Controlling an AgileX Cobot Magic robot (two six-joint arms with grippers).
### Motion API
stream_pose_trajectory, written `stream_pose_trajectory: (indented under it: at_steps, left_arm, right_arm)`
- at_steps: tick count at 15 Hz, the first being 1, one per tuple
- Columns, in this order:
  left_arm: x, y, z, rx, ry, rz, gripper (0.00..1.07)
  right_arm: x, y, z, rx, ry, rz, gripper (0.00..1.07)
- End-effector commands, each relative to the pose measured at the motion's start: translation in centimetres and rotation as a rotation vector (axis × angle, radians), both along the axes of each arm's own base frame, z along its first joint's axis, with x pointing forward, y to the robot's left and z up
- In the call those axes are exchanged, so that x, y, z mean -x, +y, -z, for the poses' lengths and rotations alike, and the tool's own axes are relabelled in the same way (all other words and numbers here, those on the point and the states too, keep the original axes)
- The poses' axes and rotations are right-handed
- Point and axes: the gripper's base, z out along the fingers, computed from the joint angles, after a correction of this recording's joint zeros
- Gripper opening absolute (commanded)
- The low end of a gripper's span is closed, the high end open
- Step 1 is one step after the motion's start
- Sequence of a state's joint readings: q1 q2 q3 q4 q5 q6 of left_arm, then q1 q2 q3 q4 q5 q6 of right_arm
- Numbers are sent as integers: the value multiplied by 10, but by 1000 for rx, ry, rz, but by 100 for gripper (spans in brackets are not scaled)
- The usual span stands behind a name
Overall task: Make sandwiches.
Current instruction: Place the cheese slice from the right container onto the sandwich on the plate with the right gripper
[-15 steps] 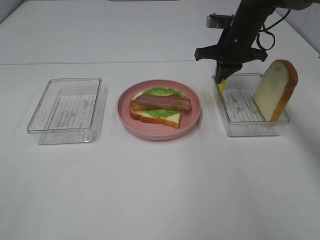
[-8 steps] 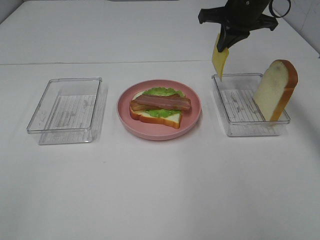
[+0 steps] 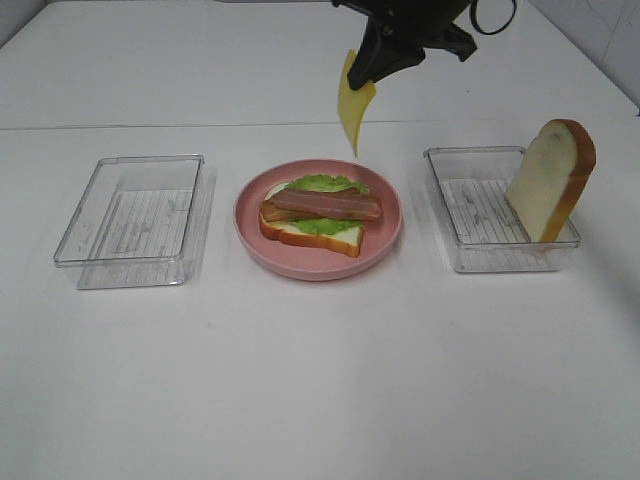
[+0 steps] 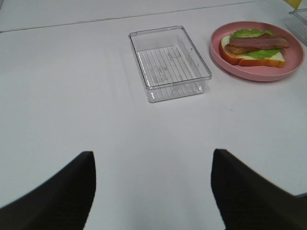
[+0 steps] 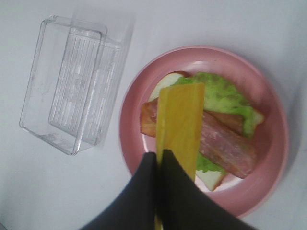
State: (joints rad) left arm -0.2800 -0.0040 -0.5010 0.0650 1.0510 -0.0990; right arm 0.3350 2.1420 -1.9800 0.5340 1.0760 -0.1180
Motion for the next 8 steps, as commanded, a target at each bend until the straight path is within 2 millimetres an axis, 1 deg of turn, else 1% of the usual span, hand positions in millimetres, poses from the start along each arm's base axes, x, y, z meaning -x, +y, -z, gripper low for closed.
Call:
stream_pose_trajectory:
  at_steps: [1,2,5,6,7,8]
  left_arm:
    - [3,1,0,4,-27,-2,66]
    - [3,1,0,4,-27,-2,66]
    - [3,1,0,4,-27,-2,66]
    - [3,1,0,4,-27,-2,66]
    - [3,1,0,4,-27,-2,66]
    - [3,1,0,4,-27,-2,66]
  right_arm:
    - [13,41,14,-15,9,-92,0]
    - [14,47,19,-17,21,-102,0]
    - [19,70,45,-55,88,-143,0]
    - [18,71,51,-64,103,-143,0]
    - [15,73,64,-71,134,-134,0]
    - [13,74,72,-63,135,-127,0]
